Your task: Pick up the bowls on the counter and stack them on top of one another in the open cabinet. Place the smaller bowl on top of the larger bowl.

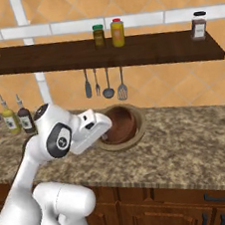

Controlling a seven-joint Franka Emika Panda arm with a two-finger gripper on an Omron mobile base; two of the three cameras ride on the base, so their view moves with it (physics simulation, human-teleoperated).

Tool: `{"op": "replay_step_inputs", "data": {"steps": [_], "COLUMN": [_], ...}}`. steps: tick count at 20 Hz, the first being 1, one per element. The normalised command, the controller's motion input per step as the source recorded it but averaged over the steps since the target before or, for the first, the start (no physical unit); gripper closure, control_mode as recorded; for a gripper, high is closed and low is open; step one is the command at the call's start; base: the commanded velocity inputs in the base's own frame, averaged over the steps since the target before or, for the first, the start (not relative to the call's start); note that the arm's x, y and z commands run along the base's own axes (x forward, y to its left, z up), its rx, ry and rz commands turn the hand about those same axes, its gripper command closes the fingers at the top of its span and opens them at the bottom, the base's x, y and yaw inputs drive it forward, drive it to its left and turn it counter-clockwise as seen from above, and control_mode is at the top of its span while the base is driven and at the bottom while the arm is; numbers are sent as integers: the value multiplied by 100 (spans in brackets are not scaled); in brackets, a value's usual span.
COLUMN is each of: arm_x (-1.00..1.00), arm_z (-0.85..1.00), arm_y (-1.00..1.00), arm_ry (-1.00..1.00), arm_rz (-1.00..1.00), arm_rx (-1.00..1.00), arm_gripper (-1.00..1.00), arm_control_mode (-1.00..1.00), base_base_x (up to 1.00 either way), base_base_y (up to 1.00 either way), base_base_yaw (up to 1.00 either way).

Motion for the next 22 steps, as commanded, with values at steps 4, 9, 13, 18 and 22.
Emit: {"op": "replay_step_inputs", "data": {"steps": [4,9,13,18,22], "arm_x": [-54,-58,-53,-15,26], "arm_z": [100,100,100,100,100], "arm_y": [100,99,82,29,0], "arm_ry": [0,0,-2,-14,-6], "arm_rz": [44,41,37,28,20], "arm_rx": [-12,-15,-10,-1,0], "arm_gripper": [100,100,100,100,100], "arm_control_mode": [-100,-100,-100,-100,-100], "base_base_x": [0,0,0,0,0], "base_base_y": [0,0,0,0,0], "base_base_yaw": [0,0,0,0,0]}}
